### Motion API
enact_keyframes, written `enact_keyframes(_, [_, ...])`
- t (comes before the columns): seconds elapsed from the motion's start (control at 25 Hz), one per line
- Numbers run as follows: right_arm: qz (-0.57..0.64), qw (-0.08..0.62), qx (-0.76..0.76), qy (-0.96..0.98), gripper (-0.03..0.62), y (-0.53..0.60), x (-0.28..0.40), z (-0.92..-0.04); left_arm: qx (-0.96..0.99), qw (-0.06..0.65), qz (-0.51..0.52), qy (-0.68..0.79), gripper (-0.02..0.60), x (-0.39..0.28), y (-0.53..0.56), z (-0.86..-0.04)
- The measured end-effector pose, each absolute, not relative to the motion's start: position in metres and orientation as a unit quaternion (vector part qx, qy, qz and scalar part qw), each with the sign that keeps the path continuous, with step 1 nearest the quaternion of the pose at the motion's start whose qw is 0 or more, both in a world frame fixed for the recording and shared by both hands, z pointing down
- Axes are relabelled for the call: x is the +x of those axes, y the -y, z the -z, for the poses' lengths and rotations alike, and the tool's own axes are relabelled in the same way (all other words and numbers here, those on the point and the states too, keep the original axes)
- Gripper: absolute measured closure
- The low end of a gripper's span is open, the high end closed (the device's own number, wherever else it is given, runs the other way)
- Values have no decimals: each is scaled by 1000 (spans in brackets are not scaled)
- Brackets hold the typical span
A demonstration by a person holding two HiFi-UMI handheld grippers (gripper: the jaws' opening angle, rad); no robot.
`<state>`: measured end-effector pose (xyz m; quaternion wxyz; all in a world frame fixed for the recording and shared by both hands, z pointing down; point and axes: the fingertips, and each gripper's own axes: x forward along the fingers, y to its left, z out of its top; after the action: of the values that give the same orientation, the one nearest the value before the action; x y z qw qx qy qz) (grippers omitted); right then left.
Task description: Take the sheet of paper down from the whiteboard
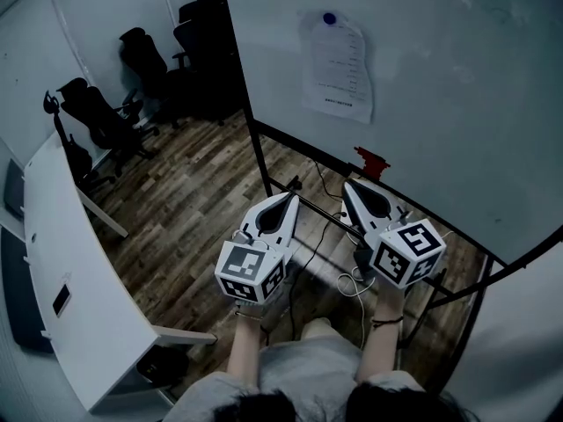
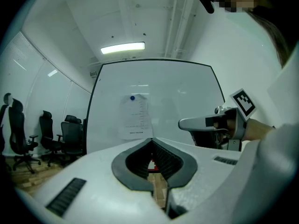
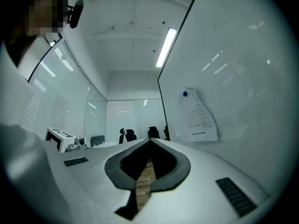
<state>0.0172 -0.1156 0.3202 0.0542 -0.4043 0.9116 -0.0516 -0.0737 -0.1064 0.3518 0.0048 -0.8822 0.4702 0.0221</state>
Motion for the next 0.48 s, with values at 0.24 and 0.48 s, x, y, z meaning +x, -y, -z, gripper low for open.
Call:
enact_keyframes(0.24, [49, 42, -396, -916, 594, 156, 20, -316, -874, -6, -32, -484, 577, -72, 143, -351])
enact_keyframes(0.48, [45, 22, -384, -922, 594, 185, 26, -316, -873, -20, -39, -485, 577, -51, 173, -354])
